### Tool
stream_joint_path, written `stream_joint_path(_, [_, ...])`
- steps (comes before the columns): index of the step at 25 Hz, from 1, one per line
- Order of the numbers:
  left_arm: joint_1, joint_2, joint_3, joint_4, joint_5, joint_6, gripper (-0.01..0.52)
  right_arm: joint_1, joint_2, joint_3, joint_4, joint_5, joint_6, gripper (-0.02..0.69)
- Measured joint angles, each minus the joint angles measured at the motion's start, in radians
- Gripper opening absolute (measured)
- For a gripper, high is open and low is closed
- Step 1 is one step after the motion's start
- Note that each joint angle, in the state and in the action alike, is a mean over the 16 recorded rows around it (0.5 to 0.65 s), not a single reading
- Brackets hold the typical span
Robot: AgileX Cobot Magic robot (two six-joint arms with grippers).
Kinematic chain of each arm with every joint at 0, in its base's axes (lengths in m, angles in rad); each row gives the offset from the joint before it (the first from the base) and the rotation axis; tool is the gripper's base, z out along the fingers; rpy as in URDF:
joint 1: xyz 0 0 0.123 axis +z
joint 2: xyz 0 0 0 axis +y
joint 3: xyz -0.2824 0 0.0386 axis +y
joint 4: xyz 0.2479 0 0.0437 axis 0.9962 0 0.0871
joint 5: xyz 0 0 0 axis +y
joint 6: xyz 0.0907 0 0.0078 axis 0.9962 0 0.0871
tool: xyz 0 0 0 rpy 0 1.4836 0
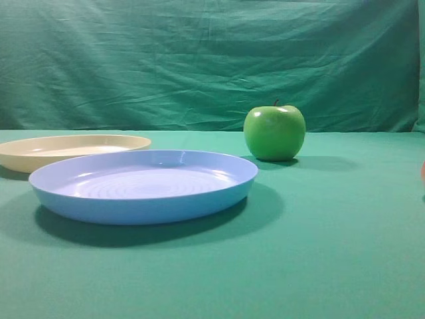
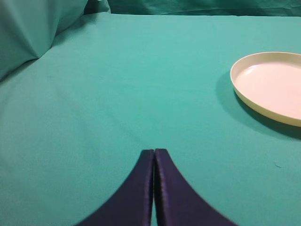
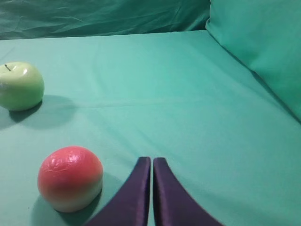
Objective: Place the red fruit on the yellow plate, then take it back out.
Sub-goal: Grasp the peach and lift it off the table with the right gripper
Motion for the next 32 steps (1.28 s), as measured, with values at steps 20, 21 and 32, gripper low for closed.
stream_joint_path(20, [0.000,0.000,0.000,0.000,0.000,0.000,0.000,0.000,0.000,0.000,0.019,-0.036,0.001,0.000])
stream_joint_path(21, [0.000,0.000,0.000,0.000,0.000,0.000,0.000,0.000,0.000,0.000,0.027,-0.053,0.002,0.000])
stream_joint_path(32, [0.000,0.000,0.000,0.000,0.000,0.000,0.000,0.000,0.028,-0.125,0.120,-0.144,-0.005,0.000])
